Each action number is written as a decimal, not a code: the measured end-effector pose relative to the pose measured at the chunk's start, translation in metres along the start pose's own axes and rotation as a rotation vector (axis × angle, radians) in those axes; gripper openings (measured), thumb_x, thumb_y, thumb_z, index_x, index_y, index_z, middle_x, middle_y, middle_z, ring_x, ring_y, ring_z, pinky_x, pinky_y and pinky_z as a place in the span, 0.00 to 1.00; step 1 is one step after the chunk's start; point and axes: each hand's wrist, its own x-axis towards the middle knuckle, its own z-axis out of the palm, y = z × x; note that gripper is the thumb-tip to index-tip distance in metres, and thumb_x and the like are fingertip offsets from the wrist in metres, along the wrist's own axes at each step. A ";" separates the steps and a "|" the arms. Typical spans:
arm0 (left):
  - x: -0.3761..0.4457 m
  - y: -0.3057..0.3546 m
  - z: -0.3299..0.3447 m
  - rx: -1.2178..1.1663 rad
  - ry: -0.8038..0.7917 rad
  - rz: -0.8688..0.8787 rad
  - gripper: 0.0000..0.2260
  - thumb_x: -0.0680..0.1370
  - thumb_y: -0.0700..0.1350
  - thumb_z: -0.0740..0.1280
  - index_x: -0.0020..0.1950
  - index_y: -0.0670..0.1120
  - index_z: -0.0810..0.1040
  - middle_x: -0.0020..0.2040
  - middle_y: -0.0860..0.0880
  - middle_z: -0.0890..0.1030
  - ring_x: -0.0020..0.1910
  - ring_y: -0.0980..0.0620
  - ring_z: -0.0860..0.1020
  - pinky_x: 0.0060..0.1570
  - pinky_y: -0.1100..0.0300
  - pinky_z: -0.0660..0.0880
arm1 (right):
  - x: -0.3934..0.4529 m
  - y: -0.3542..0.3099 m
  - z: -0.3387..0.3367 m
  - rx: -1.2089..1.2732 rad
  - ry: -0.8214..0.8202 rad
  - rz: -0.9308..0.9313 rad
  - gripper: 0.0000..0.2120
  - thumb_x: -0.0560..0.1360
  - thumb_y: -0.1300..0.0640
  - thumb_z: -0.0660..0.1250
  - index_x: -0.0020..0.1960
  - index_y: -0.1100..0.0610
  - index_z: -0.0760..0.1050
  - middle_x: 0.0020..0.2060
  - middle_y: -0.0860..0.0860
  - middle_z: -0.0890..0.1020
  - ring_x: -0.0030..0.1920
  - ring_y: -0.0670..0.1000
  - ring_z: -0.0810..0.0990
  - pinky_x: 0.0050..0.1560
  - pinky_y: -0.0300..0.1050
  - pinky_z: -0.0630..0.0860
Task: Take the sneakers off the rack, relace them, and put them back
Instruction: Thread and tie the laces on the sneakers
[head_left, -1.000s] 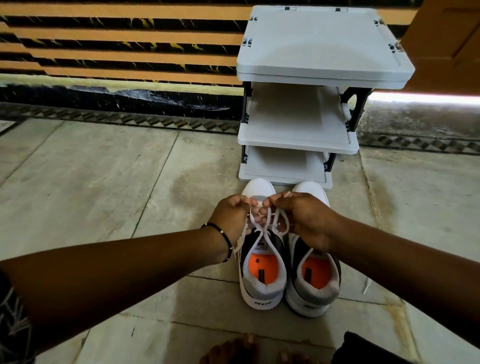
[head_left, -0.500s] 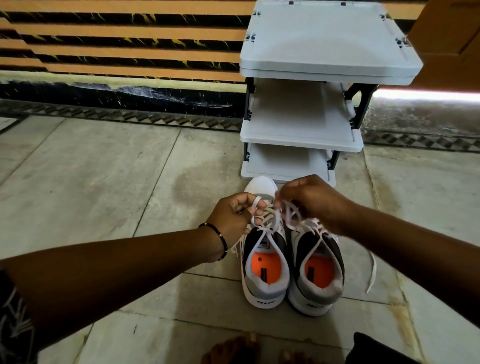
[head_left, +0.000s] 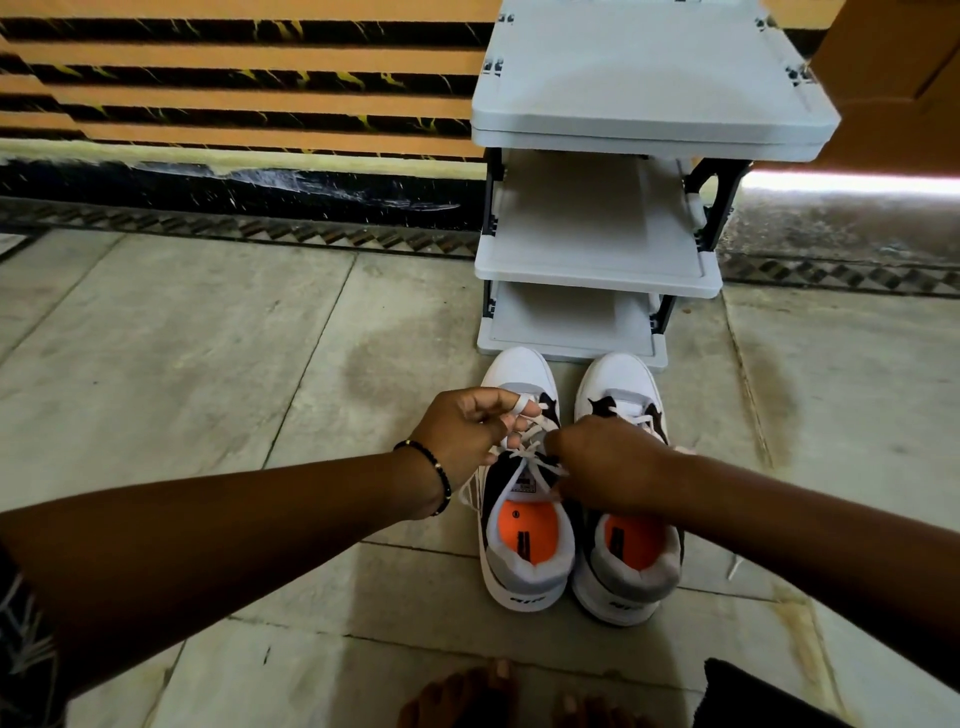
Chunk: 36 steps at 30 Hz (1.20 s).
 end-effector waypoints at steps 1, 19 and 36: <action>0.000 0.000 0.000 0.003 -0.004 0.000 0.13 0.78 0.35 0.60 0.47 0.49 0.80 0.41 0.54 0.81 0.33 0.64 0.78 0.34 0.68 0.72 | 0.000 0.004 -0.001 0.076 0.024 0.001 0.11 0.74 0.54 0.66 0.52 0.60 0.77 0.48 0.59 0.82 0.50 0.57 0.80 0.48 0.48 0.75; -0.004 0.001 0.003 -0.080 -0.042 0.090 0.09 0.75 0.29 0.61 0.54 0.33 0.76 0.39 0.50 0.81 0.28 0.66 0.79 0.27 0.77 0.70 | 0.006 -0.005 0.004 1.869 0.211 0.258 0.11 0.78 0.65 0.58 0.47 0.58 0.79 0.40 0.56 0.81 0.38 0.51 0.80 0.31 0.39 0.77; 0.013 -0.002 -0.005 -0.055 -0.174 -0.079 0.15 0.72 0.35 0.69 0.58 0.40 0.73 0.41 0.46 0.84 0.42 0.54 0.81 0.54 0.62 0.76 | 0.003 0.004 0.013 1.690 0.308 0.271 0.07 0.71 0.69 0.67 0.48 0.63 0.75 0.33 0.55 0.83 0.26 0.48 0.79 0.27 0.40 0.72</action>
